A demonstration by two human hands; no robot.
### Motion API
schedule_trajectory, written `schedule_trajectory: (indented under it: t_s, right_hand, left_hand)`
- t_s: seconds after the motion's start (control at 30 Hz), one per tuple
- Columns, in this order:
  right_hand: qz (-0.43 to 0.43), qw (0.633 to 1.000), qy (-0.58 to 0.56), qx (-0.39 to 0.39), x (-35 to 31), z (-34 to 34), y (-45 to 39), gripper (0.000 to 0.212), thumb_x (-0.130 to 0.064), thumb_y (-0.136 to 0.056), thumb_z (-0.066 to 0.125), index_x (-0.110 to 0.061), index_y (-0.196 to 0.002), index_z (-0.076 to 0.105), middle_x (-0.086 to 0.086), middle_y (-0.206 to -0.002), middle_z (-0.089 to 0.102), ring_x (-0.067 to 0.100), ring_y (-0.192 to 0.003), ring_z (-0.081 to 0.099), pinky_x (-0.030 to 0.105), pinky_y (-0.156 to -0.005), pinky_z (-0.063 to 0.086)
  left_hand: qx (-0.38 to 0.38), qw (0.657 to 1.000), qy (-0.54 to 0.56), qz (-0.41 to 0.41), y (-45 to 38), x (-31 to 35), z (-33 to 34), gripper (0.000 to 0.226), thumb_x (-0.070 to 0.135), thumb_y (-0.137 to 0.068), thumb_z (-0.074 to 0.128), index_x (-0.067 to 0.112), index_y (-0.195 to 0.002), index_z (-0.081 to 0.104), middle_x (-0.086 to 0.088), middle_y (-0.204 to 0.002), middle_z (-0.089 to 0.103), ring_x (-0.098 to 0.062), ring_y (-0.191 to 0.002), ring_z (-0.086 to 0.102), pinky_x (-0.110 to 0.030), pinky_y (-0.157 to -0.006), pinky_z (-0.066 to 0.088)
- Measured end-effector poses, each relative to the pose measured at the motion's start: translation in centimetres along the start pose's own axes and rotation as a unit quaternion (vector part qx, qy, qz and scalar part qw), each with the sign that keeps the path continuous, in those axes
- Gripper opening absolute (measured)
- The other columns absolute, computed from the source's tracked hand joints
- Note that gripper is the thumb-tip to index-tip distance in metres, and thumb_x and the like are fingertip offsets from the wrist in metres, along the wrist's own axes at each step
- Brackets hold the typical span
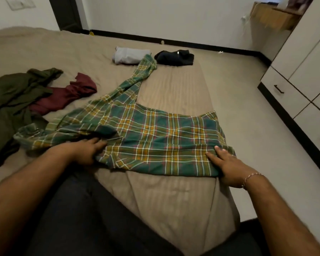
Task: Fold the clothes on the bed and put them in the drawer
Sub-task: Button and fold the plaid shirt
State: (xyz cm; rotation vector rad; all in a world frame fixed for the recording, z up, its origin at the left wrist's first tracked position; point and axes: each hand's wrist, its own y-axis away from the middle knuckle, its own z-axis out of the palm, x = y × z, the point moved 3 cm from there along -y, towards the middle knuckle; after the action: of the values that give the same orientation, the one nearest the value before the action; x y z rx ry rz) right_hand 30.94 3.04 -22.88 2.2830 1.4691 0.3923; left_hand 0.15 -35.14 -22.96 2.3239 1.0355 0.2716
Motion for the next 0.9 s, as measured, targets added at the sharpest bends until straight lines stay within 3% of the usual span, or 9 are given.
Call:
schedule_trajectory:
  t_s: [0.1, 0.17, 0.23, 0.37, 0.43, 0.53, 0.63, 0.77, 0.9]
  right_hand:
    - [-0.036, 0.993, -0.109, 0.039, -3.7, -1.4, -0.1, 0.112, -0.037, -0.089, 0.075, -0.04, -0.162, -0.01, -0.003, -0.169, -0.026, 0.025, -0.158, -0.014, 0.051, -0.129, 0.007]
    - [-0.091, 0.981, -0.141, 0.097, -8.7, -2.9, -0.4, 0.11, -0.036, -0.089, 0.074, -0.039, -0.163, -0.008, -0.004, -0.169, -0.025, 0.022, -0.158, -0.014, 0.055, -0.128, 0.008]
    - [-0.154, 0.97, -0.148, 0.115, -14.7, -4.0, -0.8, 0.105, -0.033, -0.091, 0.072, -0.035, -0.164, -0.004, -0.003, -0.17, -0.022, 0.021, -0.159, -0.012, 0.057, -0.127, 0.01]
    - [-0.262, 0.951, -0.134, 0.092, -25.2, -4.8, -2.5, 0.104, -0.031, -0.091, 0.072, -0.034, -0.165, -0.001, -0.004, -0.171, -0.019, 0.02, -0.159, -0.004, 0.053, -0.128, 0.016]
    - [-0.295, 0.943, -0.135, 0.077, -28.9, -5.1, -3.2, 0.103, -0.029, -0.091, 0.071, -0.034, -0.165, 0.001, -0.005, -0.172, -0.017, 0.02, -0.159, 0.007, 0.044, -0.125, 0.026]
    - [-0.299, 0.925, -0.229, 0.046, -32.1, -5.1, -3.8, 0.094, -0.023, -0.093, 0.07, -0.03, -0.165, 0.01, -0.002, -0.173, 0.002, 0.02, -0.154, 0.025, 0.025, -0.115, 0.032]
    - [-0.26, 0.919, -0.291, 0.05, -33.0, -4.6, -5.1, 0.086, -0.021, -0.093, 0.069, -0.024, -0.164, 0.021, 0.002, -0.167, 0.029, 0.019, -0.149, 0.036, 0.023, -0.117, 0.029]
    - [-0.245, 0.944, -0.216, 0.047, -32.4, -3.7, -6.3, 0.087, -0.026, -0.093, 0.068, -0.027, -0.164, 0.02, 0.004, -0.171, 0.018, 0.021, -0.155, 0.027, 0.029, -0.123, 0.026]
    - [-0.228, 0.96, -0.159, 0.037, -31.5, -2.8, -7.7, 0.088, -0.037, -0.094, 0.068, -0.028, -0.165, 0.016, 0.004, -0.171, 0.016, 0.029, -0.151, 0.03, 0.035, -0.123, 0.028]
  left_hand:
    - [0.064, 0.982, 0.172, 0.047, 2.7, -0.5, -1.7, 0.086, 0.031, -0.095, 0.071, 0.025, -0.164, 0.02, -0.003, -0.167, 0.027, -0.023, -0.151, 0.032, -0.031, -0.122, 0.027]
    - [0.172, 0.934, 0.31, 0.053, 5.0, -1.9, -2.0, 0.059, 0.023, -0.094, 0.073, 0.037, -0.146, 0.049, -0.001, -0.149, 0.054, -0.018, -0.132, 0.055, -0.032, -0.111, 0.042]
    - [0.318, 0.865, 0.388, 0.001, 6.6, -3.7, -1.8, 0.041, 0.012, -0.093, 0.07, 0.043, -0.119, 0.061, -0.002, -0.127, 0.068, -0.021, -0.113, 0.066, -0.041, -0.101, 0.053]
    - [0.466, 0.753, 0.438, -0.155, 8.4, -7.9, 1.6, 0.052, 0.005, -0.086, 0.067, 0.015, -0.136, 0.059, -0.014, -0.132, 0.065, -0.033, -0.119, 0.064, -0.042, -0.101, 0.049]
    - [0.45, 0.762, 0.423, -0.193, 8.4, -10.0, 4.4, 0.071, 0.017, -0.08, 0.073, 0.013, -0.147, 0.049, -0.02, -0.138, 0.06, -0.039, -0.127, 0.058, -0.046, -0.108, 0.046]
    - [0.355, 0.832, 0.368, -0.214, 7.3, -11.4, 7.6, 0.102, 0.024, -0.082, 0.081, 0.01, -0.163, 0.02, -0.026, -0.153, 0.042, -0.044, -0.142, 0.04, -0.047, -0.116, 0.033]
    - [0.389, 0.847, 0.297, -0.207, 6.2, -12.4, 8.8, 0.111, 0.024, -0.083, 0.079, 0.019, -0.165, 0.005, -0.02, -0.154, 0.039, -0.043, -0.139, 0.039, -0.053, -0.111, 0.04]
    - [0.451, 0.826, 0.203, -0.271, 6.7, -15.1, 6.0, 0.052, 0.02, -0.086, 0.072, 0.025, -0.136, 0.06, -0.01, -0.14, 0.052, -0.035, -0.132, 0.045, -0.053, -0.099, 0.045]
    - [0.539, 0.729, 0.327, -0.266, 8.7, -16.5, 1.6, 0.026, 0.011, -0.091, 0.054, 0.021, -0.111, 0.066, -0.015, -0.104, 0.072, -0.042, -0.098, 0.066, -0.048, -0.081, 0.05]
